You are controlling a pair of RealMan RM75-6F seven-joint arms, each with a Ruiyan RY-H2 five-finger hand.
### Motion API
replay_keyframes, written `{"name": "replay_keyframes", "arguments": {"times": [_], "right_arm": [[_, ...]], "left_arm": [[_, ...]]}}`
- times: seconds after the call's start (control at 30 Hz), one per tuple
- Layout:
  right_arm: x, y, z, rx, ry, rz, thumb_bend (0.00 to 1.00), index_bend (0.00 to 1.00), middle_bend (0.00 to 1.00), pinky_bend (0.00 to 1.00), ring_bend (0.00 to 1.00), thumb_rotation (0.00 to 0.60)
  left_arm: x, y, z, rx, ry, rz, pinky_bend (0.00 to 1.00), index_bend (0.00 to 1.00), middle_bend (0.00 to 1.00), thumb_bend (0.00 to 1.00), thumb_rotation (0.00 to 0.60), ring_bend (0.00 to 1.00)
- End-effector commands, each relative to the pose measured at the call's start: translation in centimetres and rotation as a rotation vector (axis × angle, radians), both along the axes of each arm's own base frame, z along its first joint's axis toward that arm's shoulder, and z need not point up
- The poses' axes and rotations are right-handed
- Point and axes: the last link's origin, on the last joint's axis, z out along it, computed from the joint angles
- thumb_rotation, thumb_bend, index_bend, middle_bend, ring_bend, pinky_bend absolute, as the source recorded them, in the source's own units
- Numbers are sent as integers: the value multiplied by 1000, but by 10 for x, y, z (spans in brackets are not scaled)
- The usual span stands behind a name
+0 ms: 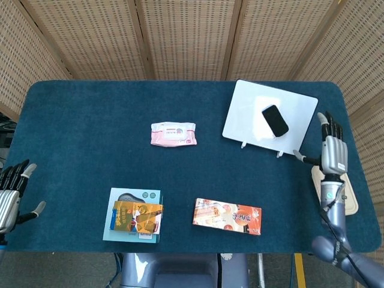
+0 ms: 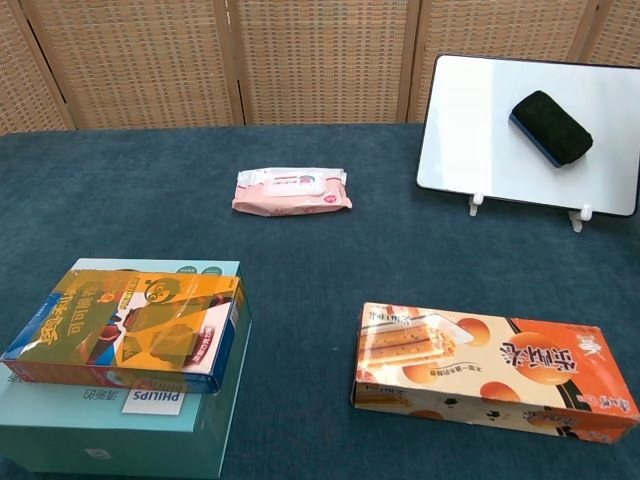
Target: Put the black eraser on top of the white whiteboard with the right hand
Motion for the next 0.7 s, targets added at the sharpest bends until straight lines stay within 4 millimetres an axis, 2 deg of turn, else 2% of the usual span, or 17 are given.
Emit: {"name": "replay_keyframes", "arguments": {"times": [0.03, 0.13, 0.4, 0.53, 0.7], "right_arm": [[-17, 45, 11, 18, 41, 53, 3, 43, 0, 0, 0, 600], [-26, 70, 19, 9, 70, 90, 3, 54, 0, 0, 0, 600], [-48, 120, 24, 57, 215, 129, 19, 60, 0, 0, 0, 600], [-49, 132, 29, 42, 275, 152, 28, 60, 0, 0, 0, 600], [-41, 138, 33, 20, 247, 181, 28, 60, 0, 0, 0, 600]], "left_arm": [[2, -1, -1, -3, 4, -6, 0, 0, 0, 291, 600, 0], [3, -2, -3, -10, 9, -11, 0, 0, 0, 291, 600, 0], [8, -5, -10, -34, 22, -26, 0, 0, 0, 292, 600, 0], [9, -7, -9, -32, 27, -33, 0, 0, 0, 291, 600, 0], [9, -7, -7, -24, 28, -35, 0, 0, 0, 291, 600, 0]]}}
